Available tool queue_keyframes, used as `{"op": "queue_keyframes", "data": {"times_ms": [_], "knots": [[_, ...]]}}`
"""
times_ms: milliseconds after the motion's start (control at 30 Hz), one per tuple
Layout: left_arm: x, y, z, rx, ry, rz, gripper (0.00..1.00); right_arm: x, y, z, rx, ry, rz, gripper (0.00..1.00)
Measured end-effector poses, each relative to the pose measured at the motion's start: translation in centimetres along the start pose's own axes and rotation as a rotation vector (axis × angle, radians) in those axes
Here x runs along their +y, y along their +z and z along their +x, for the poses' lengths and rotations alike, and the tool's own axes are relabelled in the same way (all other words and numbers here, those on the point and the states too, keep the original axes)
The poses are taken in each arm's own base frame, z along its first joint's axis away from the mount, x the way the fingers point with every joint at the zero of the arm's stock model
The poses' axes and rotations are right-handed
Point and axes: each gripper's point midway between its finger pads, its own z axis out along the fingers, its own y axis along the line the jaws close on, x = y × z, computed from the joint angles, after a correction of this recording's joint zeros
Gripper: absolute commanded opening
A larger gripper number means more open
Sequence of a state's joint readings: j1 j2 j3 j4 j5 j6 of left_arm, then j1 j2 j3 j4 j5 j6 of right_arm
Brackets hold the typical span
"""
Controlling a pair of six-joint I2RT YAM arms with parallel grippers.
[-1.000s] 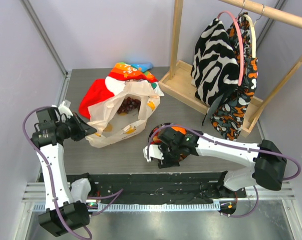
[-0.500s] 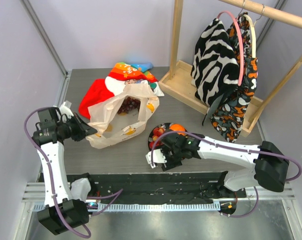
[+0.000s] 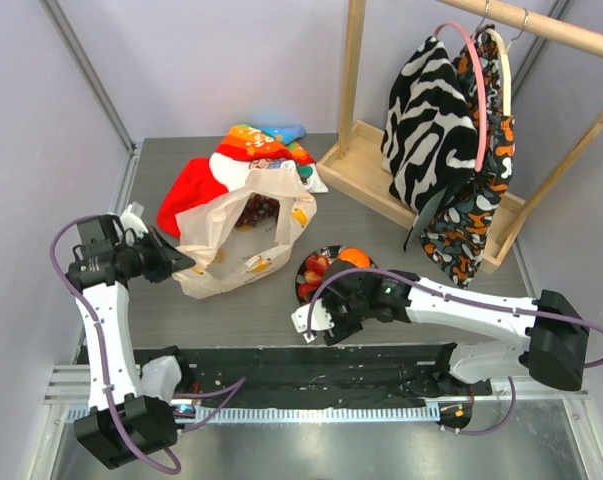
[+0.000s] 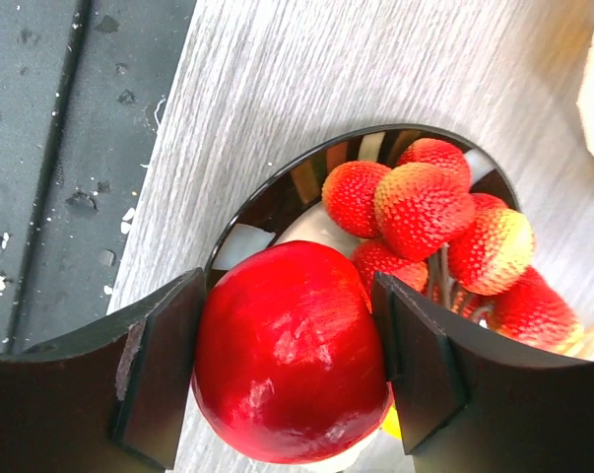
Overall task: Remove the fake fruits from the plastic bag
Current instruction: Place the fake fruit on the plate.
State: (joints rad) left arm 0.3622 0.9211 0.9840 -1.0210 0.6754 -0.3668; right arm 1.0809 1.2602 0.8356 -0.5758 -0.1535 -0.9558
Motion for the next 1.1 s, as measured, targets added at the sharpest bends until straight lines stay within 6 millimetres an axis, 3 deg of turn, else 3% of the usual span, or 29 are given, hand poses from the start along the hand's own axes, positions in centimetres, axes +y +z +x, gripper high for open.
{"op": "queue_keyframes", "data": {"times_ms": [67,367,567,733,867,967,1100], "knots": [[0.0,0.0,-0.1,-0.002,0.0,0.003,0.0,-0.1,-0.2,-0.1,-0.002,-0.015,0.008,0.88],[-0.2,0.3,-0.4,0.003,-0.01,0.019,0.0,0.8,0.8,2.0,0.058,-0.048,0.011,0.88],[-0.4,0.3,-0.3,0.007,-0.015,0.029,0.0,0.9,0.5,1.9,0.07,-0.053,0.01,0.89],[-0.5,0.4,-0.4,0.011,-0.017,0.036,0.0,-1.0,-2.4,-0.7,0.023,-0.057,0.048,0.9],[-0.5,0.5,-0.3,0.016,-0.02,0.04,0.0,-4.6,-7.3,-5.2,-0.095,-0.055,0.159,0.89],[-0.2,0.7,0.3,0.027,-0.029,0.038,0.0,-6.5,-9.6,-7.3,-0.156,-0.064,0.222,0.86],[0.4,1.0,1.2,0.046,-0.05,0.031,0.0,-6.7,-8.9,-7.4,-0.147,-0.059,0.206,0.86]]}}
